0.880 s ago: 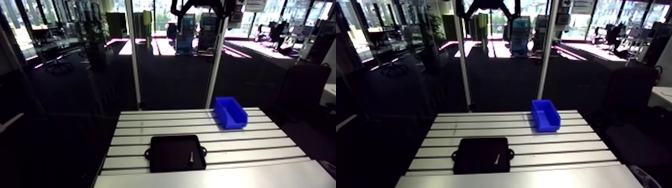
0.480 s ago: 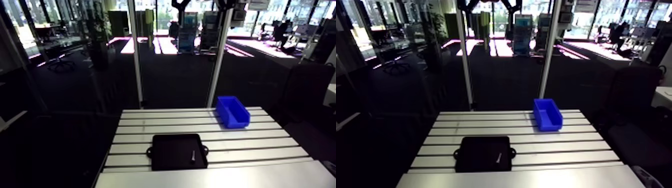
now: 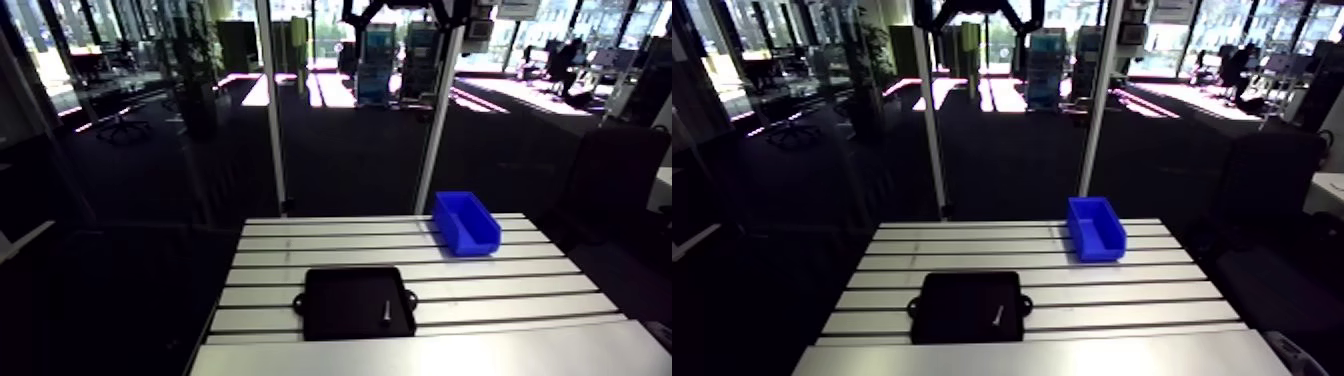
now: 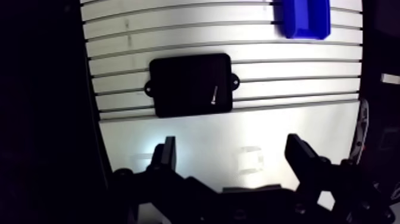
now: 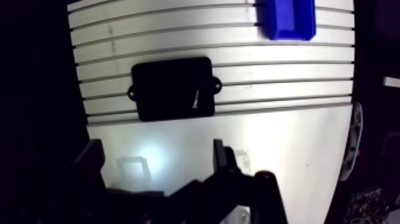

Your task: Pick up the M10 bolt from the tray and put it into the blue bin.

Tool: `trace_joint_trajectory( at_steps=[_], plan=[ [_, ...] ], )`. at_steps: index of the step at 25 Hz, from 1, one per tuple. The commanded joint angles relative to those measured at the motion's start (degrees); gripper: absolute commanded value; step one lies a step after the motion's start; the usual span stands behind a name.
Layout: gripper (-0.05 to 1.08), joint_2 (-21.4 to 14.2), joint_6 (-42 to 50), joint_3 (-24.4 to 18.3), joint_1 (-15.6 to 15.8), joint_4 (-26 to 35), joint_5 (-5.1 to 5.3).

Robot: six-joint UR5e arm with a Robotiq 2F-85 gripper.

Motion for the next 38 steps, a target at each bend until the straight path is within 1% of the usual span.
trace_joint_trajectory(
  at_steps=[1, 4, 5, 7, 11, 13, 18, 22, 26, 29, 34, 38],
  plan=[
    [0.01, 0.0, 8.5, 5.3, 0.3, -5.2, 0.31],
    [0.01, 0.0, 13.6, 9.2, 1.0, -8.5, 0.14],
    [0.01, -0.1, 14.7, 10.5, 1.0, -9.9, 0.31],
    [0.01, -0.2, 16.6, 13.3, 1.1, -12.9, 0.31],
    [0.01, -0.3, 17.2, 17.7, 1.9, -17.5, 0.22],
    [0.01, -0.2, 17.1, 19.2, 1.9, -18.6, 0.05],
    [0.01, -0.1, 16.6, 22.6, 1.9, -20.4, 0.05],
    [0.01, 0.0, 16.4, 25.9, 1.8, -23.2, -0.22],
    [0.01, 0.1, 16.2, 29.0, 1.3, -26.5, -0.22],
    [0.01, 0.2, 16.1, 30.8, 1.2, -28.7, -0.22],
    [0.01, 0.2, 13.0, 33.4, 1.0, -30.8, -0.22],
    [0.01, 0.1, 12.7, 35.6, -0.7, -32.0, -0.13]
  ],
)
